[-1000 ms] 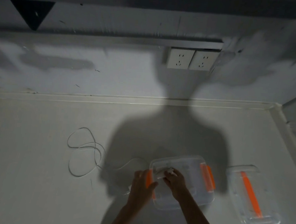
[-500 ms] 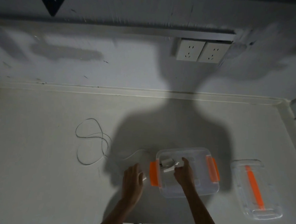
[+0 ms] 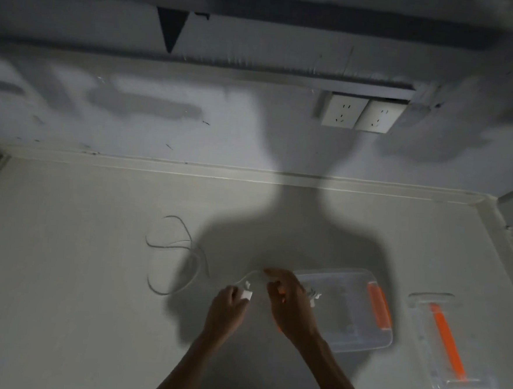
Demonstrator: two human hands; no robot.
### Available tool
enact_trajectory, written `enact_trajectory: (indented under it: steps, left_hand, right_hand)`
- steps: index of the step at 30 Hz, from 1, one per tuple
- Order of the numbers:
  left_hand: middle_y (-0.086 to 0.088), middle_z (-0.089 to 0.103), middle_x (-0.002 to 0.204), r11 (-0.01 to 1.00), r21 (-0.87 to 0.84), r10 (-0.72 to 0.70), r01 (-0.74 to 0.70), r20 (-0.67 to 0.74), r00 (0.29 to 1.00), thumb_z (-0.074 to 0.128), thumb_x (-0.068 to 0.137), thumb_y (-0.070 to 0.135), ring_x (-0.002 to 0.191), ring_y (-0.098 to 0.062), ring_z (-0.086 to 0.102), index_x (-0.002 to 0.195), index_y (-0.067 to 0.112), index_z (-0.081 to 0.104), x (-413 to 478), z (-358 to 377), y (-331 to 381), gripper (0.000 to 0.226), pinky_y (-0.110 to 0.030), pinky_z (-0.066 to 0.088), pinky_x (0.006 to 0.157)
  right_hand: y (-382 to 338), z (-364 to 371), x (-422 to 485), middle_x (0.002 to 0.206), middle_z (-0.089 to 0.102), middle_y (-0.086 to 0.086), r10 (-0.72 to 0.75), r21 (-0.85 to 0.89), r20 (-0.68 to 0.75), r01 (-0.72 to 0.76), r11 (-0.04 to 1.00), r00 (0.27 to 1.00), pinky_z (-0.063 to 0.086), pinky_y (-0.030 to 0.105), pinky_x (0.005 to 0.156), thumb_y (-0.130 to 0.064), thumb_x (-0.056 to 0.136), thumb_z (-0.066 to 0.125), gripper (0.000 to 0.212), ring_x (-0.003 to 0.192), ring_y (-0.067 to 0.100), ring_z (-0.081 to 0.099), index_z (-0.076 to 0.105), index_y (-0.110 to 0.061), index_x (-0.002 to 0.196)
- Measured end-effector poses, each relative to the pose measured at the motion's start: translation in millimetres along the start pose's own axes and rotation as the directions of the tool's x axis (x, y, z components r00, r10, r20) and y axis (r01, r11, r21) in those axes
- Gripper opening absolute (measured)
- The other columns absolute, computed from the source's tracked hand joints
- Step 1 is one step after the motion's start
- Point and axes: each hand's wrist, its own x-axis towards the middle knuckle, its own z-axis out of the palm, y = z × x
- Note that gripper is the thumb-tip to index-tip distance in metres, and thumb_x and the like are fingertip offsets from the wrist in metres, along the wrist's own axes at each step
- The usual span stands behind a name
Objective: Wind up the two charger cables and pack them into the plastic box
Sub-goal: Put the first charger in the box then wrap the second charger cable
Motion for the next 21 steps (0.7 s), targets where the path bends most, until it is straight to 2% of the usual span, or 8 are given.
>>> enact_trajectory:
  steps: [3, 5, 7, 10, 13, 15, 18, 21]
  left_hand:
    - [0.005, 0.062, 0.064, 0.928, -0.345, 0.147, -0.143, -0.012, 0.989, 0.065, 0.083, 0.020, 0.060, -0.011, 0.059, 0.082, 0.020, 0.061, -19.7, -65.7, 44.7, 0.005, -0.027, 0.044, 0.060]
    - [-0.001, 0.068, 0.080, 0.782, -0.571, 0.244, -0.251, -0.092, 0.966, 0.065, 0.088, 0.004, 0.066, -0.005, 0.063, 0.103, 0.013, 0.062, -38.3, -111.8, 83.1, 0.017, -0.021, 0.052, 0.063]
    - [-0.008, 0.071, 0.093, 0.705, -0.637, 0.270, -0.312, -0.166, 0.948, 0.058, 0.092, -0.001, 0.073, -0.007, 0.068, 0.117, 0.007, 0.058, -58.1, -155.7, 121.1, 0.026, -0.020, 0.056, 0.065]
    - [-0.018, 0.073, 0.105, 0.626, -0.622, 0.385, -0.471, -0.279, 0.880, 0.044, 0.098, -0.001, 0.074, -0.023, 0.068, 0.121, 0.000, 0.054, -81.7, -209.8, 167.9, 0.025, -0.031, 0.059, 0.072]
    - [-0.013, 0.074, 0.099, 0.595, -0.495, 0.466, -0.633, -0.430, 0.773, 0.033, 0.099, -0.002, 0.067, -0.021, 0.064, 0.115, -0.002, 0.055, -100.8, -246.1, 206.4, 0.027, -0.028, 0.055, 0.063]
    - [-0.011, 0.072, 0.101, 0.607, -0.379, 0.541, -0.698, -0.447, 0.713, 0.037, 0.100, 0.001, 0.067, -0.016, 0.062, 0.116, 0.001, 0.053, -114.1, -260.5, 229.0, 0.023, -0.026, 0.053, 0.059]
    - [-0.010, 0.068, 0.106, 0.613, -0.249, 0.637, -0.750, -0.405, 0.656, 0.050, 0.096, 0.008, 0.073, -0.017, 0.061, 0.120, 0.017, 0.052, -131.5, -267.3, 255.8, 0.025, -0.027, 0.053, 0.062]
    - [-0.009, 0.064, 0.107, 0.595, -0.133, 0.711, -0.792, -0.372, 0.597, 0.059, 0.092, 0.012, 0.079, -0.021, 0.064, 0.116, 0.030, 0.052, -152.3, -259.8, 282.6, 0.031, -0.031, 0.055, 0.067]
  right_hand:
    - [-30.4, -1.9, 6.2, 0.135, 0.052, -0.016, 0.062, 0.203, 0.267, -0.119, 0.972, 0.962, 0.041, 0.038, 0.109, -0.052, 0.087, 0.055, 0.053, 0.120, -0.001, 0.053, 0.047, -0.033, 0.135]
    - [-64.8, -8.1, 6.1, 0.125, 0.060, -0.021, -0.004, 0.403, 0.416, -0.180, 0.897, 0.909, 0.039, 0.030, 0.109, -0.042, 0.094, 0.052, 0.039, 0.114, -0.009, 0.055, 0.055, -0.026, 0.129]
    - [-103.4, -14.3, -0.3, 0.104, 0.072, -0.018, -0.113, 0.546, 0.464, -0.183, 0.817, 0.879, 0.046, 0.019, 0.096, -0.026, 0.100, 0.044, 0.025, 0.104, -0.004, 0.063, 0.066, -0.024, 0.112]
    - [-147.5, -21.6, -14.0, 0.083, 0.070, 0.000, -0.263, 0.637, 0.365, -0.033, 0.770, 0.893, 0.053, 0.026, 0.080, -0.027, 0.096, 0.044, 0.029, 0.081, 0.015, 0.066, 0.071, -0.022, 0.104]
    - [-177.2, -40.8, -29.9, 0.065, 0.060, -0.001, -0.386, 0.632, 0.293, 0.126, 0.765, 0.875, 0.043, 0.019, 0.057, -0.040, 0.091, 0.049, 0.031, 0.056, 0.009, 0.052, 0.069, -0.018, 0.098]
    - [-193.2, -65.7, -41.6, 0.060, 0.053, -0.003, -0.458, 0.573, 0.232, 0.260, 0.778, 0.858, 0.037, 0.018, 0.054, -0.039, 0.091, 0.051, 0.024, 0.054, 0.006, 0.046, 0.069, -0.023, 0.094]
    - [-220.4, -122.3, -58.5, 0.059, 0.052, 0.003, -0.544, 0.406, 0.093, 0.467, 0.786, 0.834, 0.037, 0.018, 0.056, -0.030, 0.093, 0.056, 0.014, 0.056, 0.003, 0.047, 0.068, -0.035, 0.089]
    - [-244.4, -184.3, -78.1, 0.065, 0.058, 0.000, -0.639, 0.299, -0.046, 0.621, 0.725, 0.768, 0.038, 0.015, 0.054, -0.032, 0.090, 0.058, 0.011, 0.054, 0.007, 0.050, 0.068, -0.034, 0.087]
